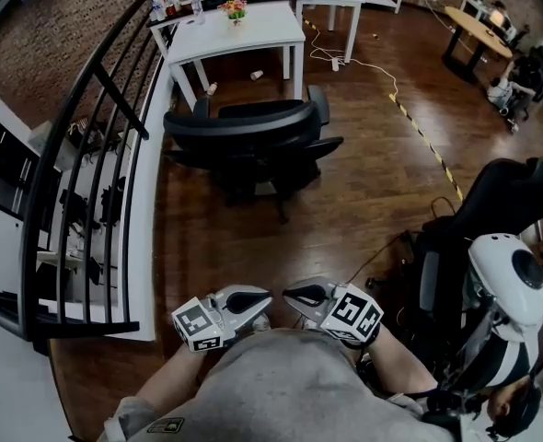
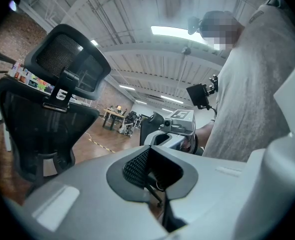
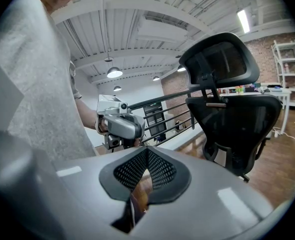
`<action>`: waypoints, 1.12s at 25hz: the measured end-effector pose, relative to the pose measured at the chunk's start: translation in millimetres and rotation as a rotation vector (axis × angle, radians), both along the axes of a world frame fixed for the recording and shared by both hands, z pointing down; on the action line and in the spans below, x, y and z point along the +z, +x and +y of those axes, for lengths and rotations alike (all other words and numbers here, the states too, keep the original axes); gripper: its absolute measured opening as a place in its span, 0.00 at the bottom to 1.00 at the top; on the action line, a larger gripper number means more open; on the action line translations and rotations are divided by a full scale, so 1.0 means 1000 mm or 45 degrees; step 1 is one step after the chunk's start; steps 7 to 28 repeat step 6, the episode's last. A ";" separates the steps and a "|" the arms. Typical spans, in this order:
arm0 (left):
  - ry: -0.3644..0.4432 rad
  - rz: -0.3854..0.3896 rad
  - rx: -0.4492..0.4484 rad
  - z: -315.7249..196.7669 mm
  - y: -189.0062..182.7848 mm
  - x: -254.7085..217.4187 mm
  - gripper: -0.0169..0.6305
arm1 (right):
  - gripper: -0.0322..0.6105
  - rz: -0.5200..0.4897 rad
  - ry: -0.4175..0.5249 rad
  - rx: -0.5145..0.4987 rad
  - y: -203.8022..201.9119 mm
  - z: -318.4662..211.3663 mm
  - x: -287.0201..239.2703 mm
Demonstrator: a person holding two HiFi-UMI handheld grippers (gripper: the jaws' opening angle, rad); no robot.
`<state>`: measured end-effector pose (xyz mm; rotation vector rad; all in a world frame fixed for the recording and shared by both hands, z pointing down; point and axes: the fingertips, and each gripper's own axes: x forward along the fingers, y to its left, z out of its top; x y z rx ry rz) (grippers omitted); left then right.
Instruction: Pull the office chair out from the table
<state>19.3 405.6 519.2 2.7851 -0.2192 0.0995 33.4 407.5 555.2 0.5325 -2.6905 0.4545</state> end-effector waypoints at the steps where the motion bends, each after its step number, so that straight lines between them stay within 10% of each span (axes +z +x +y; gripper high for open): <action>1: 0.000 -0.005 0.000 0.000 0.001 -0.001 0.03 | 0.06 0.000 0.000 0.001 0.000 0.000 0.000; 28: 0.009 -0.006 -0.016 -0.005 -0.001 -0.001 0.03 | 0.06 -0.004 0.012 -0.013 -0.002 -0.005 0.002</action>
